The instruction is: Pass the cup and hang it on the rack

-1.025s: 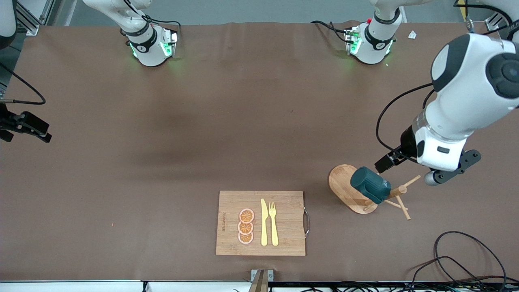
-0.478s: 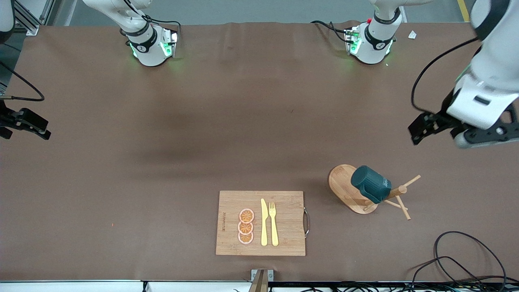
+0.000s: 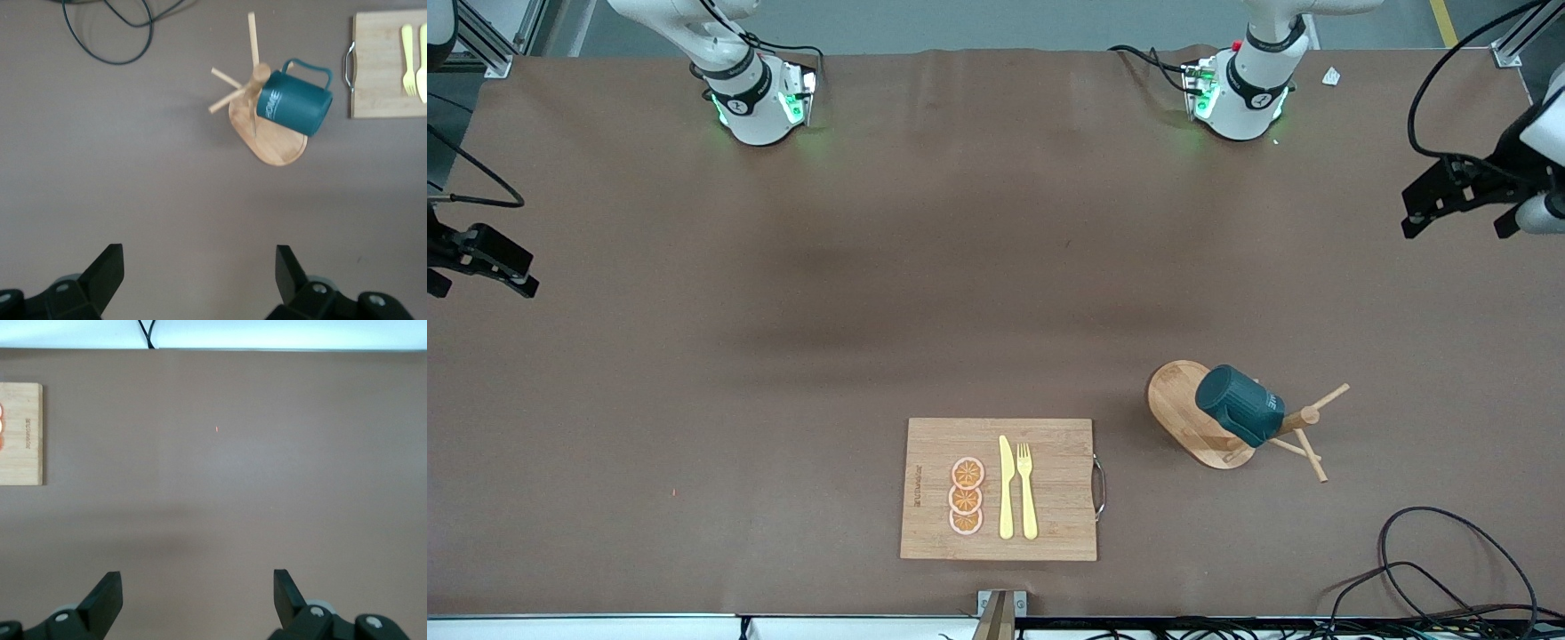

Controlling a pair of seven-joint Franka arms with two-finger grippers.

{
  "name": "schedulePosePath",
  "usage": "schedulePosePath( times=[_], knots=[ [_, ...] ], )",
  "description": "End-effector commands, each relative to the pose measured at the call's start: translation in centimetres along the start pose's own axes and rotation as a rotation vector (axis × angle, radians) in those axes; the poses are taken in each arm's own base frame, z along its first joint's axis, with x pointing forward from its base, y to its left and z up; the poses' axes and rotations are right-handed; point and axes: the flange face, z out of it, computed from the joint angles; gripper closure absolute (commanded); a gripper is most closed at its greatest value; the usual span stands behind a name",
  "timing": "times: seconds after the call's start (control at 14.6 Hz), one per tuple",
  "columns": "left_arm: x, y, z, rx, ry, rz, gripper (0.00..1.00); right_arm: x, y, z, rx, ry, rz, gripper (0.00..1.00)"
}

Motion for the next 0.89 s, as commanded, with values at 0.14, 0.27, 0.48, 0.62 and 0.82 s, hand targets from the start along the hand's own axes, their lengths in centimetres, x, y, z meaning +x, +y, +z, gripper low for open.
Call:
schedulePosePath(
  times=[0.14,0.27,0.48,0.62,0.82],
  knots=[
    [-3.7,0.4,1.6,-0.006,-0.029,0.019,0.0,-1.1,0.3,-0.2,0.005,-0.053,0.022,0.0],
    [-4.3,1.1,1.7,-0.002,-0.03,0.019,0.0,-1.1,0.2,-0.2,0.007,-0.053,0.02,0.0],
    [-4.6,2.1,1.4,0.002,-0.028,0.028,0.0,-1.1,0.1,-0.2,0.01,-0.053,0.021,0.0],
    [-4.6,2.4,1.1,0.004,-0.024,0.006,0.0,-1.2,0.1,-0.2,0.012,-0.061,0.019,0.0],
    [-4.5,2.5,1.1,0.007,-0.024,0.006,0.0,-1.2,0.2,-0.2,0.047,-0.063,0.029,0.0]
  ],
)
